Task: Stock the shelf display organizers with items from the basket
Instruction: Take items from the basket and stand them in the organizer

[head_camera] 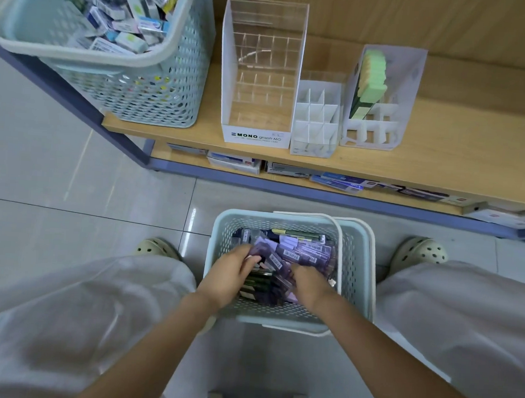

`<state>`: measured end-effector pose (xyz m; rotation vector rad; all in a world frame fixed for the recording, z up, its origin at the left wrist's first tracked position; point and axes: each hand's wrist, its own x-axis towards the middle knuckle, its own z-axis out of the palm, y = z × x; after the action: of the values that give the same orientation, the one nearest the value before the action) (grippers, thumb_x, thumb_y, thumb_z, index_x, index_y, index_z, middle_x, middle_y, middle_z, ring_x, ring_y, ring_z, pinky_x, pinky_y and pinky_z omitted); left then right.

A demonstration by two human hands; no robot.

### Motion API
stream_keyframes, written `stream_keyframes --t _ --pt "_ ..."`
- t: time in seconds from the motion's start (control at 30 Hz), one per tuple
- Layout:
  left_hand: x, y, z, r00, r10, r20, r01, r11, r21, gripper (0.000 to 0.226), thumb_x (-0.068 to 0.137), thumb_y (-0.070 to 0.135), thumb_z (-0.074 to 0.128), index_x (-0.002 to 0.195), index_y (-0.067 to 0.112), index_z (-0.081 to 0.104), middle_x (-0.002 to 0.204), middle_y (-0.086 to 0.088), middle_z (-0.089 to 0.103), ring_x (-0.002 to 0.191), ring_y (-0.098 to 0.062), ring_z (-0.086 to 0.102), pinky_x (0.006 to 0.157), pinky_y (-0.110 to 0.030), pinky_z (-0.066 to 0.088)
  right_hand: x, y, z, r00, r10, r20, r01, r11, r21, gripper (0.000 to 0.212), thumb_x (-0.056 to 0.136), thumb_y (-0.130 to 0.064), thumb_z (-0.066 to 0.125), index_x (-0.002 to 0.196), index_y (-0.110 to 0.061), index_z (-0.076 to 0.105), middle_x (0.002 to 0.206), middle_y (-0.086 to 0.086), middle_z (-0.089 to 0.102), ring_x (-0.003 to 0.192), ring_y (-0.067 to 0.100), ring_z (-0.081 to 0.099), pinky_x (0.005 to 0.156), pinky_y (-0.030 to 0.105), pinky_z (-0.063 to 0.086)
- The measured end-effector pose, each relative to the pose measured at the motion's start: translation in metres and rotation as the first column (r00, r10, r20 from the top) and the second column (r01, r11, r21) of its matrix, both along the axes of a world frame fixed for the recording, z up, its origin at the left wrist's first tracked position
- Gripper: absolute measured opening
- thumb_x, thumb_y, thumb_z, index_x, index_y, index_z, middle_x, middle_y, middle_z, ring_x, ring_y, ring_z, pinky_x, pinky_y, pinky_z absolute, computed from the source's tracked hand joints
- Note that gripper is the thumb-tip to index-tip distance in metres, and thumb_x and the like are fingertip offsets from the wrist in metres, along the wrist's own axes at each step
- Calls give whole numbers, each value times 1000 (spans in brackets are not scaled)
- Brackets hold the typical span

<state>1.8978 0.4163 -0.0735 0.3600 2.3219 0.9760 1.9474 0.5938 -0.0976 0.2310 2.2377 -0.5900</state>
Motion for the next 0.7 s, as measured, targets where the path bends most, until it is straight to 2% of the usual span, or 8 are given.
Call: stream_keyframes --t 0.13,0.2,0.27,0.4,0.5,0.57,0.63,0.7 --pt "5 4 6 951 280 135 -289 955 58 8 99 22 43 100 16 49 69 10 50 57 -5 47 55 -25 42 -1 -2 16 991 -118 -70 117 993 -10 33 87 7 46 117 -4 54 108 20 65 96 33 63 73 31 45" --pt "7 11 11 895 387 221 -408 911 55 9 98 22 45 101 14 48 70 5 51 58 -11 48 55 -31 44 -2 -6 29 963 -227 -142 218 973 -81 34 89 3 46 120 -7 53 107 16 65 93 30 63 74 31 47" --pt "11 22 20 808 474 349 -537 836 110 7 97 20 49 98 14 48 69 3 54 58 -11 51 57 -25 45 0 -11 44 919 -330 -218 289 936 -199 28 92 -3 48 119 -9 52 108 11 65 93 26 62 76 30 48" --pt "19 46 46 685 460 565 -690 658 300 16 94 18 54 106 8 55 86 -3 64 74 -9 60 60 -13 49 10 -19 76 843 -469 -264 318 830 -459 20 89 -5 56 109 -8 59 91 0 66 86 18 63 82 29 49" --pt "23 58 63 700 496 514 -702 611 366 4 93 11 56 96 11 55 78 -3 57 68 -9 53 51 -10 43 21 -22 91 818 -507 -271 300 778 -552 17 88 -4 58 103 -11 63 79 -11 62 80 13 62 77 22 50" --pt "23 60 71 756 513 407 -652 650 391 7 93 8 54 89 13 53 73 -3 56 63 -9 51 52 -12 43 26 -14 93 738 -508 -443 293 834 -468 14 90 -13 58 103 -11 64 92 -4 65 90 14 61 82 26 49" --pt "20 57 78 789 524 320 -614 685 393 9 94 9 52 86 13 51 69 -3 56 57 -9 50 51 -14 43 30 2 88 670 -429 -606 362 901 -238 26 94 -19 53 118 -10 57 116 4 58 111 17 51 95 26 38" --pt "16 51 85 812 509 285 -584 708 397 11 95 11 50 85 15 50 69 -1 57 54 -11 51 56 -20 46 35 19 79 691 -470 -549 479 867 -139 43 95 -17 51 134 -2 41 132 13 46 125 25 41 105 27 28"
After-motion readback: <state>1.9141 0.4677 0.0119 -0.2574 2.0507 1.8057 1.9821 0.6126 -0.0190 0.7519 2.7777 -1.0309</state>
